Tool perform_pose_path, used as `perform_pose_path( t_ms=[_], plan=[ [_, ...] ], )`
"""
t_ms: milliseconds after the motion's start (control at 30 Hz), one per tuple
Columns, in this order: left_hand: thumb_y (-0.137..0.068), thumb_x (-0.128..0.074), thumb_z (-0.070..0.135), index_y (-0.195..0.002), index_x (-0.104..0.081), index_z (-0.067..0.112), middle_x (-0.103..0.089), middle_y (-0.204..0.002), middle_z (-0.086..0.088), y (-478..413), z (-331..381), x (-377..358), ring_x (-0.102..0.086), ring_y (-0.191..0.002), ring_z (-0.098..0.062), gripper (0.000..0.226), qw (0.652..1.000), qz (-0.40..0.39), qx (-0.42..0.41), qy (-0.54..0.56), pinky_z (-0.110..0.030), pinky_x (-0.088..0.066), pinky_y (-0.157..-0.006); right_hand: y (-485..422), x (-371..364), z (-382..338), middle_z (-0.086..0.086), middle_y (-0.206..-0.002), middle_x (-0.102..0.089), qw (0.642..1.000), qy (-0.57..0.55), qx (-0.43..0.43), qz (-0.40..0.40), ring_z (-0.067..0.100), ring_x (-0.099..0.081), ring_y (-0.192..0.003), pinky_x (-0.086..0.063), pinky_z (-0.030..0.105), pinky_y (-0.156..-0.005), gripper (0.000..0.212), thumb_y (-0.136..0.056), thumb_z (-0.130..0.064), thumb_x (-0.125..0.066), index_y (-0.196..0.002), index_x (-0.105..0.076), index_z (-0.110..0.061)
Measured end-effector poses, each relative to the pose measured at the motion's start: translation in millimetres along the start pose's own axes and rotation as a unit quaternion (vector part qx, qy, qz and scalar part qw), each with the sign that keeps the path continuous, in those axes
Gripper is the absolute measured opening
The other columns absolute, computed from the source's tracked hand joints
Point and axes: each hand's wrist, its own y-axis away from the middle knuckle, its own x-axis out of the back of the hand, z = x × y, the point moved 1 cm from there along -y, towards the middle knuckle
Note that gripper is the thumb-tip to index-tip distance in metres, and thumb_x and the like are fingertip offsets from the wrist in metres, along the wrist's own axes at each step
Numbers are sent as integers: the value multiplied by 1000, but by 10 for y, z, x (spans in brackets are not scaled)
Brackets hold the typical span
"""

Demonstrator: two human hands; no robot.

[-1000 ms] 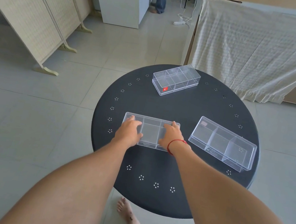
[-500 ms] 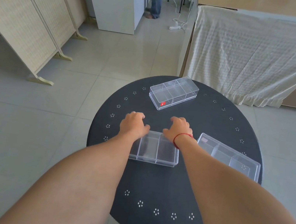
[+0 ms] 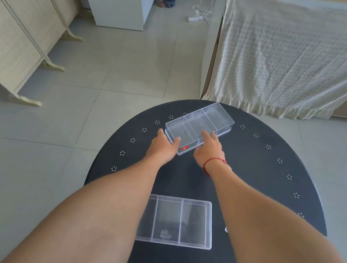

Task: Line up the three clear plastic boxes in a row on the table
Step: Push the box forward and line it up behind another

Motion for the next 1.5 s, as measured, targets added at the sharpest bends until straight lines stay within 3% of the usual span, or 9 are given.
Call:
perform_pose_path(
  t_ms=[200, 433, 600, 733, 833, 933, 1067, 1333, 1500],
  plan=[
    [-86, -48, 51, -137, -36, 18, -48, -132, -9, -152, 0, -199, -47, -122, -29, 62, 1000, -2, 5, -10, -42, -44, -93, -216, -48, 25, 1, -164, -6, 997, 54, 54, -3, 24, 3, -152, -24, 51, -118, 71, -86, 6, -43, -148, -30, -26],
    [-87, -42, 35, -142, -28, 8, -48, -135, -15, 9, -43, -191, -48, -120, -34, 62, 999, 2, 32, -12, -44, -43, -87, 8, -20, 31, 6, -134, -54, 996, 26, 62, 60, 28, -43, -129, -41, 39, -99, 35, -93, -15, -45, -122, -64, -16],
    [-88, -39, 32, -140, -30, 8, -51, -130, -13, 245, -272, -71, -54, -109, -33, 58, 997, -22, 56, -58, -41, -44, -85, 283, 86, 149, 9, -124, -65, 994, -100, 8, 39, 30, -62, -110, -50, 36, -93, 38, -89, -15, -49, -125, -62, -15],
    [-89, -36, 31, -139, -33, 9, -57, -126, -13, 337, -326, -25, -58, -107, -32, 54, 994, -24, 67, -81, -41, -47, -90, 348, 127, 312, 12, -145, -44, 985, -102, -62, 125, 31, -42, -132, -42, 46, -105, 64, -86, -27, -61, -144, -38, -13],
    [-89, -35, 32, -137, -34, 9, -56, -127, -13, 377, -309, -71, -58, -108, -33, 54, 995, -19, 66, -66, -43, -47, -92, 316, 103, 343, 12, -162, -13, 963, -188, -192, -8, 35, -21, -147, -28, 52, -115, 118, -73, -51, -75, -154, 4, -17],
    [-90, -37, 38, -138, -34, 9, -51, -130, -12, 374, -328, -100, -53, -100, -30, 56, 996, -4, 70, -59, -37, -42, -79, 274, 68, 367, 13, -162, -16, 934, -237, -256, -84, 39, -25, -145, -28, 55, -114, 133, -68, -58, -76, -152, 18, -18],
    [-90, -42, 51, -135, -38, 9, -50, -132, -11, 328, -376, -101, -57, -106, -31, 62, 997, 15, 54, -52, -35, -41, -75, 269, 31, 467, 11, -151, -39, 926, -248, -281, -47, 35, -41, -136, -39, 47, -105, 113, -73, -56, -71, -153, -4, -13],
    [-80, -44, 51, -129, -42, 24, -56, -119, -5, 305, -223, 40, -53, -87, -23, 56, 997, 78, 6, 24, -31, -40, -69, 212, 300, 425, 10, -143, -49, 914, -327, -223, 92, 34, -53, -126, -42, 44, -103, 92, -75, -67, -59, -145, -35, -12],
    [-86, -35, 51, -141, -34, 30, -45, -143, -2, 348, -144, 87, -50, -118, -25, 59, 992, 79, -24, 97, -34, -34, -82, 241, 363, 319, 7, -148, -43, 906, -366, -179, 116, 32, -48, -131, -40, 45, -104, 89, -76, -64, -61, -148, -32, -18]
  ],
)
